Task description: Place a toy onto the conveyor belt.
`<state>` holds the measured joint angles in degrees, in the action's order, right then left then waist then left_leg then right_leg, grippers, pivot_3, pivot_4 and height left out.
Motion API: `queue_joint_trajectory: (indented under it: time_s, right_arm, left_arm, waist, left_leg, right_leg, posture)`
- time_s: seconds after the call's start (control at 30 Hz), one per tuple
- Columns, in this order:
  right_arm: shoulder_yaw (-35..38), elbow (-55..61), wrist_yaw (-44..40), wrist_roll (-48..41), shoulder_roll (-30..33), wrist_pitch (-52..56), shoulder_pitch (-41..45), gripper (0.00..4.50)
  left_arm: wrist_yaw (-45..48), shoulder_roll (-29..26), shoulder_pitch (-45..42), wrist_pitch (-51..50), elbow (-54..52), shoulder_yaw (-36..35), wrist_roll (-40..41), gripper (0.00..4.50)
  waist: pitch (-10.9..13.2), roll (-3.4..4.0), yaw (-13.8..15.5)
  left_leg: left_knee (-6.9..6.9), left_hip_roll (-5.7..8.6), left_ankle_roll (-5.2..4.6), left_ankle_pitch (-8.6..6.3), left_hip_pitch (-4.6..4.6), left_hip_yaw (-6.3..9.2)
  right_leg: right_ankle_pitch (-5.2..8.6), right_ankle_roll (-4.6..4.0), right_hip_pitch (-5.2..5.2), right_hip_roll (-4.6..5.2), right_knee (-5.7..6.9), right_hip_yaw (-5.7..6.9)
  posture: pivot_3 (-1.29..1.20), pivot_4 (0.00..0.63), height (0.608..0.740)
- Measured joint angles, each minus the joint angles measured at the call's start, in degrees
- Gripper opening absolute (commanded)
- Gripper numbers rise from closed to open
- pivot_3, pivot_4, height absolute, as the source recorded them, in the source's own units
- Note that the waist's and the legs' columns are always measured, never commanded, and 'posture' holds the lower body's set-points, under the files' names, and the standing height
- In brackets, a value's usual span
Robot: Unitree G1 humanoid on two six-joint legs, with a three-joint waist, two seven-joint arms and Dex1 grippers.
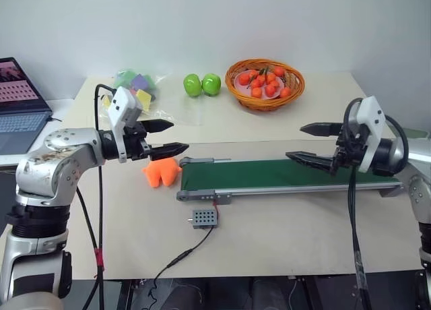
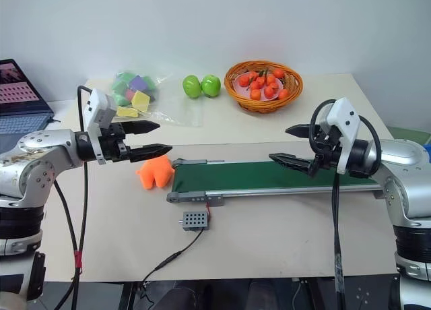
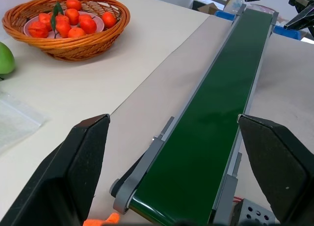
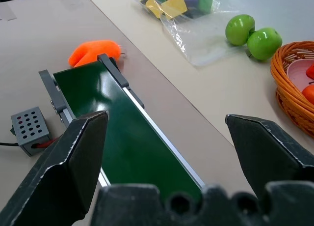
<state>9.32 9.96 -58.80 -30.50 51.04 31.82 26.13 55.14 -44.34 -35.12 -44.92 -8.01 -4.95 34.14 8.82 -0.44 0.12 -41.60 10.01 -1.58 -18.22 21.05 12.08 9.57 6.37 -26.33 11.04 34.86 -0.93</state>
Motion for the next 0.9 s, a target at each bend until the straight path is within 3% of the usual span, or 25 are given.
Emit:
queue_joint_trajectory:
  time_s: [0.3,0.43,0.7,0.9]
  right_arm:
    - [0.0,-0.6,0.3,0.5,0.0,-0.5,0.1,4.5]
    - [-0.2,-1.5,0.2,0.8,-0.2,-0.8,0.8,4.5]
    - [-3.2,-4.5,-0.9,2.7,-1.3,-1.8,3.9,4.5]
    - [-4.8,-7.3,-2.1,4.0,-2.4,-3.0,5.8,4.5]
  left_arm:
    - [-0.7,1.3,-1.1,1.1,1.9,0.0,-0.4,4.45]
    - [-0.6,-0.8,-0.1,1.3,2.9,-1.0,-1.0,4.45]
    - [0.8,-7.6,11.2,-1.7,6.4,-9.5,-0.1,4.45]
    - [-2.4,-6.3,16.0,-16.4,12.2,-20.3,8.8,4.45]
  waist:
    - [0.0,0.0,0.0]
    - [0.0,0.0,-0.2]
    - [0.0,0.01,-0.9]
    - [0.0,0.02,-0.7]
  left_leg:
    - [0.0,-0.02,0.0,0.0,0.0,-0.01]
    - [0.0,-0.07,0.02,-0.01,-0.01,-0.04]
    - [0.28,-0.12,0.03,-0.02,-0.23,-0.17]
    - [0.46,-0.26,0.09,-0.04,-0.56,-0.25]
  right_leg:
    - [-0.01,-0.01,-0.01,-0.02,-0.01,0.0]
    - [-0.02,-0.03,-0.02,-0.06,0.0,-0.01]
    - [-0.03,-0.07,-0.06,-0.09,0.01,-0.04]
    - [0.0,-0.15,0.06,-0.2,0.06,-0.05]
  posture:
    - [0.0,0.15,0.74]
    - [0.0,0.15,0.74]
    - [0.0,0.15,0.74]
    - [0.0,0.15,0.74]
